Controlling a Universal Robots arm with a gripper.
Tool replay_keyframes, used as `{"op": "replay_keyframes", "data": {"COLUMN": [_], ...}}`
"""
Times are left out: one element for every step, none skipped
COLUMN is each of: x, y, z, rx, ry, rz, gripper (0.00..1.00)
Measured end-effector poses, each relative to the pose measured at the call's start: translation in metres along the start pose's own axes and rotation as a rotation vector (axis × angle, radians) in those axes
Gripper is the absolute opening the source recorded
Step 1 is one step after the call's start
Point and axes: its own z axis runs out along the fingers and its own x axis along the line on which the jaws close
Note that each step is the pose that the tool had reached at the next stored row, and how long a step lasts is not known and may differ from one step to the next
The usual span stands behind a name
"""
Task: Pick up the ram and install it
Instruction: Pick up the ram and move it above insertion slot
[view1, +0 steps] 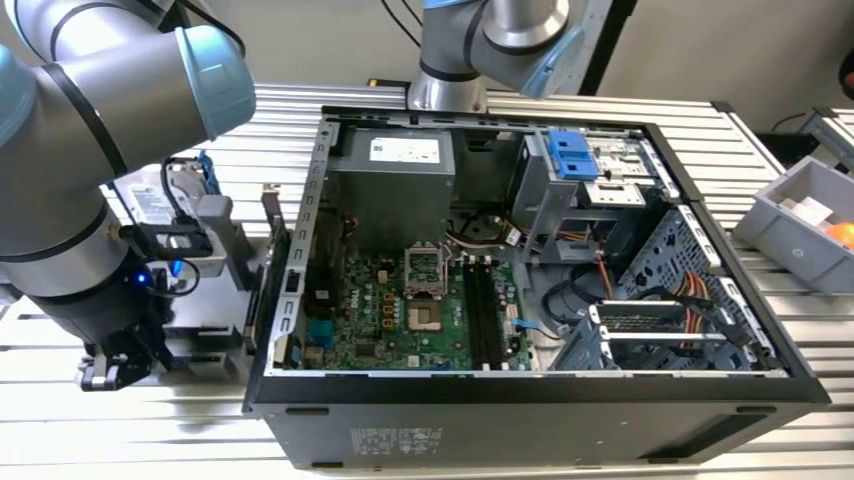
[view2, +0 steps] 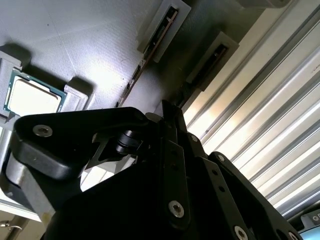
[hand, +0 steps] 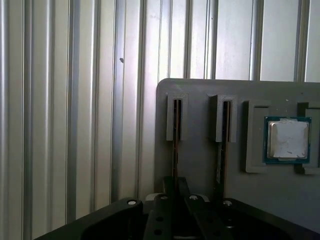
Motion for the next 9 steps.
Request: {"op": "replay_keyframes", "data": {"x": [0.0000, 0.0000, 0.0000, 0.0000, 0.0000, 0.0000, 0.0000, 0.0000, 0.0000], "y": [0.0000, 0.0000, 0.0000, 0.0000, 0.0000, 0.0000, 0.0000, 0.0000, 0.0000], "z": [0.0000, 0.0000, 0.0000, 0.0000, 0.0000, 0.0000, 0.0000, 0.0000, 0.0000], "rx": [0.0000, 0.0000, 0.0000, 0.0000, 0.0000, 0.0000, 0.0000, 0.0000, 0.0000], "ry": [0.0000, 0.0001, 0.0002, 0.0002, 0.0003, 0.0003, 0.0004, 0.0004, 0.0004], "rz": [0.000, 0.000, 0.000, 0.000, 0.000, 0.000, 0.000, 0.000, 0.000], "gripper": [0.00, 0.00, 0.00, 0.00, 0.00, 0.00, 0.00, 0.00, 0.00]}}
